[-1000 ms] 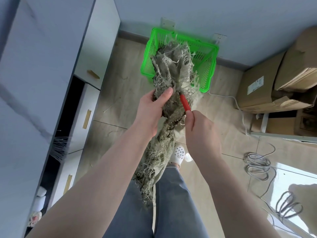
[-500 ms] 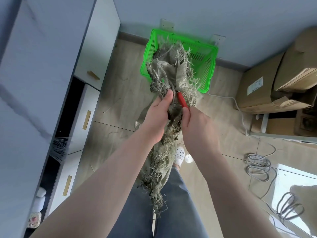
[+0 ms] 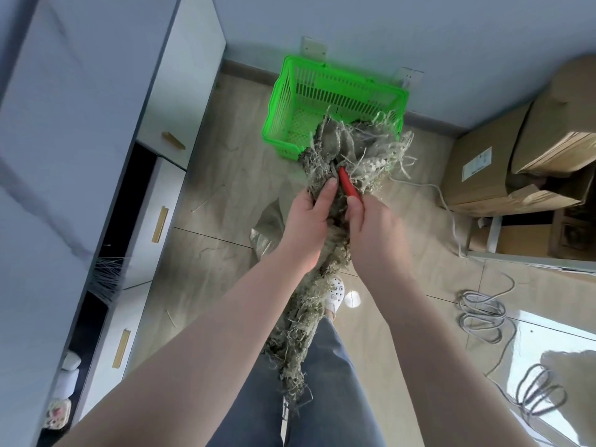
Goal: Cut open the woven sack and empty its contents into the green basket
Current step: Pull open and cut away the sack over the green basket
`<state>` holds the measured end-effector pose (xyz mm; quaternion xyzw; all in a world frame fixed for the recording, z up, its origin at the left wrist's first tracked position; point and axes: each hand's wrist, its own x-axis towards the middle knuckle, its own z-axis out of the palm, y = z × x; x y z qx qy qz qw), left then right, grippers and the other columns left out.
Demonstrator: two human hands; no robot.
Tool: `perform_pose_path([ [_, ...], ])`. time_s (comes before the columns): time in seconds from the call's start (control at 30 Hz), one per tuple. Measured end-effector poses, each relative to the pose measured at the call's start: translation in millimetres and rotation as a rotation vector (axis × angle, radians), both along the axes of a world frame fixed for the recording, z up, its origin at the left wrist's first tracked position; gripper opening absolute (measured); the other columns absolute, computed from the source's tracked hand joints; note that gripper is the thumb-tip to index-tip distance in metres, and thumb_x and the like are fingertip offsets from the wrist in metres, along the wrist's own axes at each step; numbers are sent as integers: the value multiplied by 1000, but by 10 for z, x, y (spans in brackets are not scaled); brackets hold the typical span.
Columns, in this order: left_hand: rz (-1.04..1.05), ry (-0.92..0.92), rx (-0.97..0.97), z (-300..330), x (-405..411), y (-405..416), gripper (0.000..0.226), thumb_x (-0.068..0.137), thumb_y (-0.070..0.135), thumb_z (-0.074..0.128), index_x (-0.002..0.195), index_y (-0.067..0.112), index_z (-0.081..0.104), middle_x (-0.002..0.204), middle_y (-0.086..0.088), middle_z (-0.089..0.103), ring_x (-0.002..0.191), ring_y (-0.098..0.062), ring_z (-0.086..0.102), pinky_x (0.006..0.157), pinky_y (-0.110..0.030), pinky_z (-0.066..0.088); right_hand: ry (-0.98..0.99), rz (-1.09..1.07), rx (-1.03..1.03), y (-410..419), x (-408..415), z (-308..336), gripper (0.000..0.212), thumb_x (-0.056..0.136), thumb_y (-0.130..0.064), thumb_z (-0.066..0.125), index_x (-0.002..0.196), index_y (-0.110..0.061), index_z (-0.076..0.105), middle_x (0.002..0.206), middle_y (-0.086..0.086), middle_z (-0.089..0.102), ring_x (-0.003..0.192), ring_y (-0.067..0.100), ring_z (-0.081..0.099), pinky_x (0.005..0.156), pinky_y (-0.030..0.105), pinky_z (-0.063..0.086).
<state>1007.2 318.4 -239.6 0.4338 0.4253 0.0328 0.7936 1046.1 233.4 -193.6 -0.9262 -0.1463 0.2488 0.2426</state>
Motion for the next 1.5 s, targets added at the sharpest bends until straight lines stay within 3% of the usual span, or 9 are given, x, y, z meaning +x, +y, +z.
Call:
perform_pose_path([
  [0.23,1,133,309,-114,110,67,29,100,30,48,110,7,65,95,-3,71,88,-19,66,80,-34,52,2,16,5,-61,-28,12,38,104,-34,31,86,-9,53,64,0,47,56,22,44,49,34,30],
  [0.37,17,133,255,-91,154,-78,33,99,31,49,115,7,64,103,-6,72,97,-21,67,89,-38,52,-42,-4,-43,-26,89,-32,36,104,-34,30,85,-10,50,67,1,50,59,24,47,49,33,29],
  [0.5,-2,161,272,-52,193,-78,30,99,31,50,108,6,63,91,-2,68,86,-20,64,77,-34,48,-71,49,-49,13,217,-35,35,104,-32,32,85,-9,51,73,7,55,65,30,50,54,37,35],
  [0.77,-113,148,297,-43,206,-75,31,97,34,51,113,10,61,104,-8,70,98,-24,66,93,-49,51,-56,-14,-45,-82,170,-44,35,104,-33,31,87,-10,52,67,0,51,60,23,50,49,33,34],
  [0.97,-98,183,354,-73,283,22,26,97,33,51,104,10,60,99,-9,69,88,-23,64,81,-40,52,-49,14,-40,-12,244,-38,37,104,-32,32,88,-8,55,69,4,54,61,27,51,53,37,37],
  [1.07,-189,236,492,-82,342,108,21,100,31,48,95,11,54,91,-11,62,74,-19,55,65,-33,40,-45,7,-55,-83,150,34,36,104,-31,31,86,-9,53,65,-1,49,54,19,45,47,31,32],
  [1.13,-177,324,519,-165,289,175,23,99,31,48,92,10,56,92,-14,64,80,-28,58,69,-36,41,-104,-76,-4,-108,202,173,32,105,-29,30,86,-11,48,65,-5,45,54,12,42,44,24,28],
  [1.27,-143,410,381,-277,-26,121,30,98,39,48,103,11,57,101,-14,68,95,-38,63,84,-45,51,-244,-108,112,-8,690,439,30,106,-26,29,88,-10,48,70,0,46,57,16,39,54,33,13],
  [1.5,-56,163,176,-21,61,217,22,96,38,54,106,23,66,105,1,72,87,-19,70,95,-39,50,13,-153,90,17,407,-62,36,99,-46,44,91,-11,44,83,0,51,71,19,47,54,33,29],
])
